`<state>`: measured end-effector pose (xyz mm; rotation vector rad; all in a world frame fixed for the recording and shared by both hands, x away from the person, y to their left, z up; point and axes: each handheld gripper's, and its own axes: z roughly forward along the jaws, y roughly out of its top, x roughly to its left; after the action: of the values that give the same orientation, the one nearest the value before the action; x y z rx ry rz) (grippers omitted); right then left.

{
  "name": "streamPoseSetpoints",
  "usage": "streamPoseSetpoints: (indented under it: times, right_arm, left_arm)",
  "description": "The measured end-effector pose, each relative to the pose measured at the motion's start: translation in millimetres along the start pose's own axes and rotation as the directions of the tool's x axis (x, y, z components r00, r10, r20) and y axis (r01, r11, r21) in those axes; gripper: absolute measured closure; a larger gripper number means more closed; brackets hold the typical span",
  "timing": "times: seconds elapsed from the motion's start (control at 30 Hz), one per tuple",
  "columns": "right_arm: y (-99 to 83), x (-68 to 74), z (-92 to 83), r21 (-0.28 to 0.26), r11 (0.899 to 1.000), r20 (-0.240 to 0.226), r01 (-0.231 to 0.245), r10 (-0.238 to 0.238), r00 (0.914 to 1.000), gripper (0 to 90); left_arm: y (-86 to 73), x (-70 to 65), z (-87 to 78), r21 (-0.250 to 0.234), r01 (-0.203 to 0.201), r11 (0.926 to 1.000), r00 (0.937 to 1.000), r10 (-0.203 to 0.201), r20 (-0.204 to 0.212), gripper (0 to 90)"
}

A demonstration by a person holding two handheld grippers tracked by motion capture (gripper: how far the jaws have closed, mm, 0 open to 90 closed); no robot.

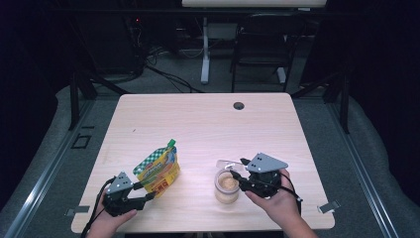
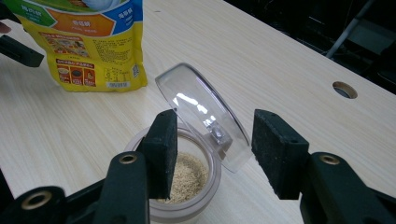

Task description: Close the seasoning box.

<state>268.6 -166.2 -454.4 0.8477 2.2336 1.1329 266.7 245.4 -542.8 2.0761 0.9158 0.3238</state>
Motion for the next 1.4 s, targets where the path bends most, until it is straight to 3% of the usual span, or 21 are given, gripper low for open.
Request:
streamPoseSetpoints:
  times: [0.77, 1.17, 1.4]
  right_arm:
    - [-11.7, 7.7, -4.3, 0.005, 1.000, 0.005, 0.019, -0.019, 0.9998, 53.1]
    - [-31.6, 19.8, -3.9, -0.021, 1.000, 0.032, 0.006, -0.005, 0.9995, 52.5]
    - [-45.3, 29.0, -3.0, -0.039, 0.999, 0.056, 0.027, -0.025, 0.9981, 52.1]
  left_arm:
    - [0.2, 0.4, 0.4, 0.012, -0.013, 0.9998, 0.9999, 0.013, -0.001, 44.6]
    - [0.0, 0.2, 0.8, 0.012, -0.009, 0.9999, 1.0000, 0.009, -0.002, 44.6]
    - [-0.6, 0.0, 1.5, 0.008, -0.001, 1.0000, 1.0000, 0.001, -0.003, 44.6]
